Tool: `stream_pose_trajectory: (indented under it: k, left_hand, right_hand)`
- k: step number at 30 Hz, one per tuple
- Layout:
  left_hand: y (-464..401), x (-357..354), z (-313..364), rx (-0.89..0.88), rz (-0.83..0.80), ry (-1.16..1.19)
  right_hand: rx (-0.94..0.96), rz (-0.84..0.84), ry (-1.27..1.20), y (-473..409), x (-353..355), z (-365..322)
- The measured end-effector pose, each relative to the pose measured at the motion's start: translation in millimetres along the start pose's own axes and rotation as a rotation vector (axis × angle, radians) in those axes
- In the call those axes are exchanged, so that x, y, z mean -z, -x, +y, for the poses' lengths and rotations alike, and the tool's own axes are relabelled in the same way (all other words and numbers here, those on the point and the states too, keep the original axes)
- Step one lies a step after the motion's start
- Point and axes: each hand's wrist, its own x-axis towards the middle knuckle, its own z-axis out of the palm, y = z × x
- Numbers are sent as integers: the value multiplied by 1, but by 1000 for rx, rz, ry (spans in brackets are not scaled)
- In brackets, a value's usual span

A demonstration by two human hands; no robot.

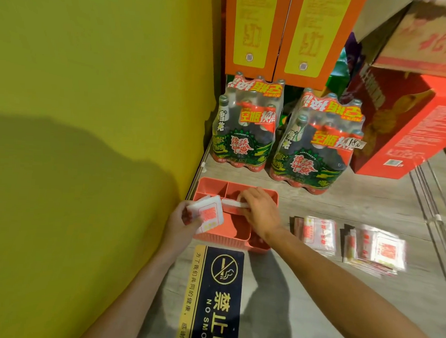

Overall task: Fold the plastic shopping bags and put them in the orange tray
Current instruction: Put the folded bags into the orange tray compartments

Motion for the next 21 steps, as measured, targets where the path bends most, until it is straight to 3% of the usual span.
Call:
stream_pose_trajectory:
  k: [4,11,16,21]
  left_hand:
    - [-17,-8,3,-75,-60,-129]
    - [-45,-26,-4,-189,-191,-332]
    - [-58,-40,-15,-93,-244,-396]
    - [-63,-50,-17,-37,-192,-505]
  right_hand:
    - [4,98,41,-1,-7,4]
    - [-38,98,-83,8,-18,9]
    - [-119,74,-87,5,-16,8]
    - [-140,79,-46,1,-17,2]
